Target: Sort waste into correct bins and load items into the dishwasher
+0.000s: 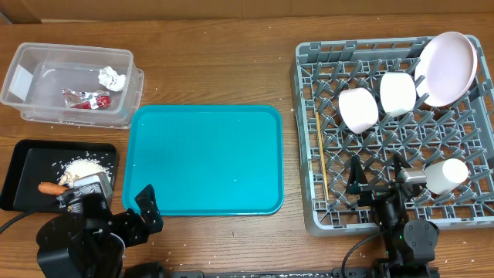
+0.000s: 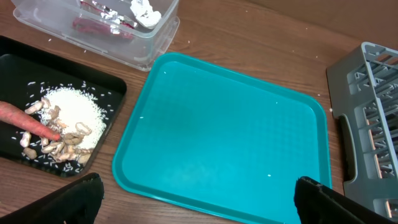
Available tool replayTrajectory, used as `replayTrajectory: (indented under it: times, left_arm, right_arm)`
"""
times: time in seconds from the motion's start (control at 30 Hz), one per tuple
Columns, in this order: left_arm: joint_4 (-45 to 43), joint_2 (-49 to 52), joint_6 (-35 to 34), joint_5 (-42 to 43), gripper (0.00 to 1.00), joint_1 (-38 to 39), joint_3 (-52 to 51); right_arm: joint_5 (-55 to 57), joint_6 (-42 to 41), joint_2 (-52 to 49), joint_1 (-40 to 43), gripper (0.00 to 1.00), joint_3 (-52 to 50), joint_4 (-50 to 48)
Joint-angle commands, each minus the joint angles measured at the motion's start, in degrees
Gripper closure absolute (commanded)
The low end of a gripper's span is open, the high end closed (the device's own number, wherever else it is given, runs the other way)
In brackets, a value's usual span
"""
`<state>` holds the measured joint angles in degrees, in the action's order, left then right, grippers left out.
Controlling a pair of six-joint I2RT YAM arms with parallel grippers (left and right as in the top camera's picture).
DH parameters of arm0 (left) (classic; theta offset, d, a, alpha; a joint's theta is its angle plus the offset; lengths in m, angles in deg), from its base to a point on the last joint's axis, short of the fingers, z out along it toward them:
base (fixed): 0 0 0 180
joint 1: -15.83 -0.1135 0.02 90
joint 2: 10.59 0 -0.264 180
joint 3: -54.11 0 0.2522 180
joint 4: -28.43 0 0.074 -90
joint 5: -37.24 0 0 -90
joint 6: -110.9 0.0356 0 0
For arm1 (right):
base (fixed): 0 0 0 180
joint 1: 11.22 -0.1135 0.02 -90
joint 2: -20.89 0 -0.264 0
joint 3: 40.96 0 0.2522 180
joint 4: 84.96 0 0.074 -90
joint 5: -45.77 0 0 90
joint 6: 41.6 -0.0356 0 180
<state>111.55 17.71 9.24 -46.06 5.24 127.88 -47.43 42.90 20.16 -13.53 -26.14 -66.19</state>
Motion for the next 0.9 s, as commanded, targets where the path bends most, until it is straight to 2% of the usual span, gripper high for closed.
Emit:
replayTrajectory:
  times: [0.0,0.87]
  left_arm:
    - [-0.1,-0.2,-0.3,0.4,0.0,-0.1,-0.1]
    - [0.0,-0.3,-0.3,0.3,0.0,1.7,-0.2]
  right_arm:
    - [-0.7,0.6,0.6,0.2,0.0,-0.6,-0.4]
    - [-0.7,0.6,0.6,0.2,0.0,-0.6,-0.4]
